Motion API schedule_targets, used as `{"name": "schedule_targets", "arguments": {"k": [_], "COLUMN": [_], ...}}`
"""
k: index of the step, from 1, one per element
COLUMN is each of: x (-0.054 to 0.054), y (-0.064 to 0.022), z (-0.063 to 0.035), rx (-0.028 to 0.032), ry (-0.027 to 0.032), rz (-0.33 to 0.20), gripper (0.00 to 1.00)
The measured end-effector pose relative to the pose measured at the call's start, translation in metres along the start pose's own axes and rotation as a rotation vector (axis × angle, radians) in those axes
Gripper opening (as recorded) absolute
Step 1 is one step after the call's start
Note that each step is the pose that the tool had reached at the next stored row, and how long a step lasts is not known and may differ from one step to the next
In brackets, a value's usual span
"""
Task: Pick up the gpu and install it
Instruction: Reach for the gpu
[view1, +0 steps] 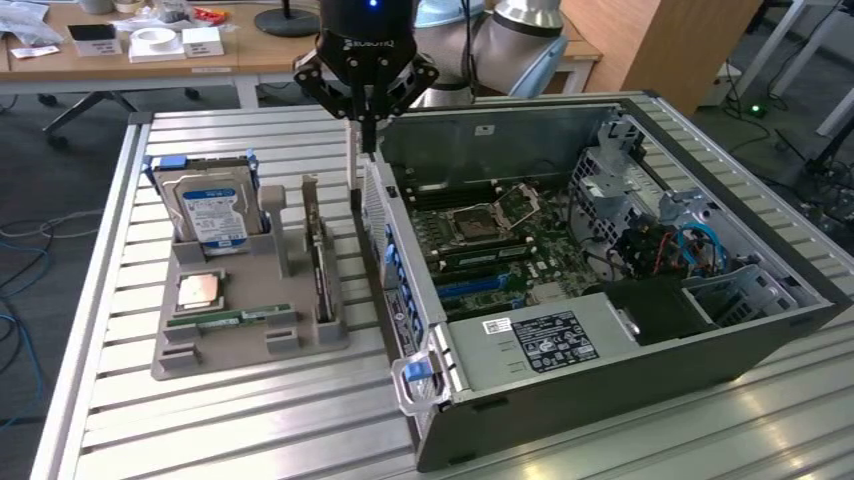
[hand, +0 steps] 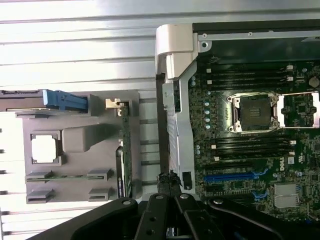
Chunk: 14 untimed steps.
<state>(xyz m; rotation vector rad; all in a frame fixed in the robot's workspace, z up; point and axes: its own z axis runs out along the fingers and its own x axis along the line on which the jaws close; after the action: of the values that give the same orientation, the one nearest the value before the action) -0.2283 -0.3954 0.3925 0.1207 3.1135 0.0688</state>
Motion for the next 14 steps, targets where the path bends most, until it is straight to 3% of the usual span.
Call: {"name": "schedule_targets", "arguments": {"k": [14], "x": [0.0107], "y": [-0.0007], "z": [-0.0002], "rx": [0.0000], "ry": [0.0000], "rz": [0.000], "gripper": [0.11]}}
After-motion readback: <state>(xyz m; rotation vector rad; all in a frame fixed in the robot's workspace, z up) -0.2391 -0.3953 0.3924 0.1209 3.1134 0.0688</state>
